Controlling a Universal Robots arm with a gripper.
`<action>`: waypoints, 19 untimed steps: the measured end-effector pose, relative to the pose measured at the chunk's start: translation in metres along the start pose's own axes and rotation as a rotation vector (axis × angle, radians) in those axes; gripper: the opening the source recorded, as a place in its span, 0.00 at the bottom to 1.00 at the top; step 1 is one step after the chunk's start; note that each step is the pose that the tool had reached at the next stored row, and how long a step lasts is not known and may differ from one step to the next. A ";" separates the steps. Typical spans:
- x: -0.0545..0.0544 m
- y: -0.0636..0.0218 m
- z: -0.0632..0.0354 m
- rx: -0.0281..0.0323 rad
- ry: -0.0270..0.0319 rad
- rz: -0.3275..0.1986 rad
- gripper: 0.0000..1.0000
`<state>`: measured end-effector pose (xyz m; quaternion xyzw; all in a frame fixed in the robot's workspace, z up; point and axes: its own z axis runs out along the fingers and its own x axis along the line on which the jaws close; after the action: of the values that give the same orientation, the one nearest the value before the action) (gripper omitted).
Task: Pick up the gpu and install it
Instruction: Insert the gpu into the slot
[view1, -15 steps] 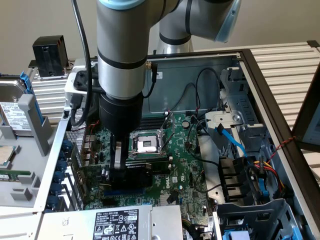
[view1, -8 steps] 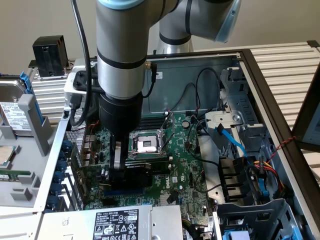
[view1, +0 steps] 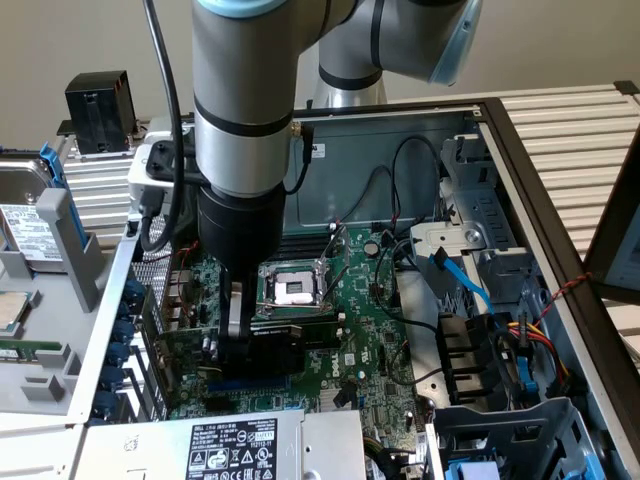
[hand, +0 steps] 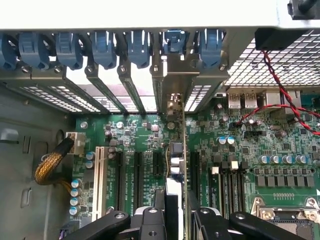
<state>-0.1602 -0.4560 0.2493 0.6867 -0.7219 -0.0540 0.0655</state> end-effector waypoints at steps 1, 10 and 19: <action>0.000 0.0001 -0.0003 0.0000 0.0005 -0.001 0.27; 0.000 0.0007 -0.0020 0.0003 0.0064 -0.002 0.27; 0.000 0.0004 -0.0002 0.0003 0.0071 -0.004 0.27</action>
<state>-0.1605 -0.4558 0.2496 0.6882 -0.7205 -0.0516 0.0679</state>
